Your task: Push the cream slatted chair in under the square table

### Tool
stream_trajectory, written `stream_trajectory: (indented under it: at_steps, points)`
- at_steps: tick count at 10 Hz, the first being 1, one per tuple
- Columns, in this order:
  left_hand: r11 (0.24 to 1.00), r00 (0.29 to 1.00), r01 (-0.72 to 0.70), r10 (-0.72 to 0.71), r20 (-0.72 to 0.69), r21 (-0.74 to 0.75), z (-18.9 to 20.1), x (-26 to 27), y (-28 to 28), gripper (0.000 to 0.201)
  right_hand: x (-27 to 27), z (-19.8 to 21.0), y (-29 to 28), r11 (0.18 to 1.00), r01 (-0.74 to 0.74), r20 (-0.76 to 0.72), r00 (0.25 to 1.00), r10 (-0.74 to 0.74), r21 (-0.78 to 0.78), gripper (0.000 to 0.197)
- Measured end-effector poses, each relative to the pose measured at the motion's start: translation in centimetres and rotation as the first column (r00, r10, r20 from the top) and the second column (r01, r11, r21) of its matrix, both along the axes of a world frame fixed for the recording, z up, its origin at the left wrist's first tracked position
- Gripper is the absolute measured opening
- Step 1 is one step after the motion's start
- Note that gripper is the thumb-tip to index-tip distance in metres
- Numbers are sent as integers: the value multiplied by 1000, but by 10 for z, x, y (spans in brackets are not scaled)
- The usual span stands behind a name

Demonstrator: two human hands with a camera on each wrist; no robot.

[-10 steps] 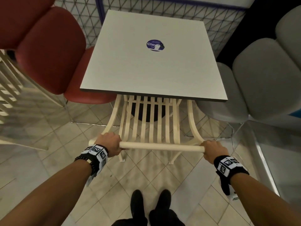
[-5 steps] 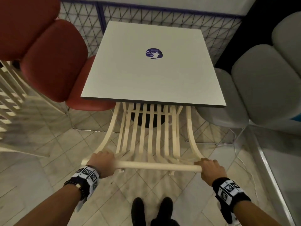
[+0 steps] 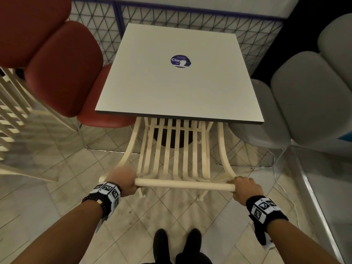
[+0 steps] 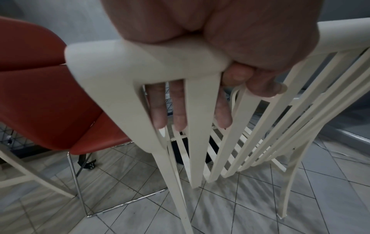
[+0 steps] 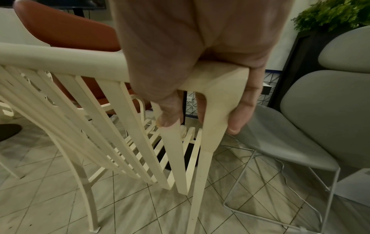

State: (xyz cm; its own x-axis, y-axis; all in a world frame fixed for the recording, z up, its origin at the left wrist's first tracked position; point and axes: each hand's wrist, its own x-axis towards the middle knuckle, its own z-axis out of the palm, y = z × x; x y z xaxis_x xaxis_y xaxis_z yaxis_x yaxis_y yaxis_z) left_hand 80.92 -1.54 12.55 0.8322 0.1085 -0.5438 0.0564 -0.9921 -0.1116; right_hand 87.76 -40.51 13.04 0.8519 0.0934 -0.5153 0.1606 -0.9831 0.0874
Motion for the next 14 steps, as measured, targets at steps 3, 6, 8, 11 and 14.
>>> stream_trajectory:
  at_steps: [3,6,8,11,14]
  points:
    - [999,999,-32,32,12,5,1,6,-7,52,5,5,-3,1000,21,16,1000,-21,3,40]
    - [999,998,-50,50,45,-6,-1,12,-13,54,14,5,-7,999,42,49,998,-42,-7,40]
    - [999,998,-41,41,41,-6,-2,10,-10,48,9,2,-8,999,37,58,998,-37,-1,36]
    - [998,997,-30,33,70,-53,-6,8,-6,55,7,-3,-5,997,81,91,992,-82,18,37]
    - [979,895,-28,115,431,-202,-14,-46,-24,46,-68,-10,8,995,16,300,953,-45,96,87]
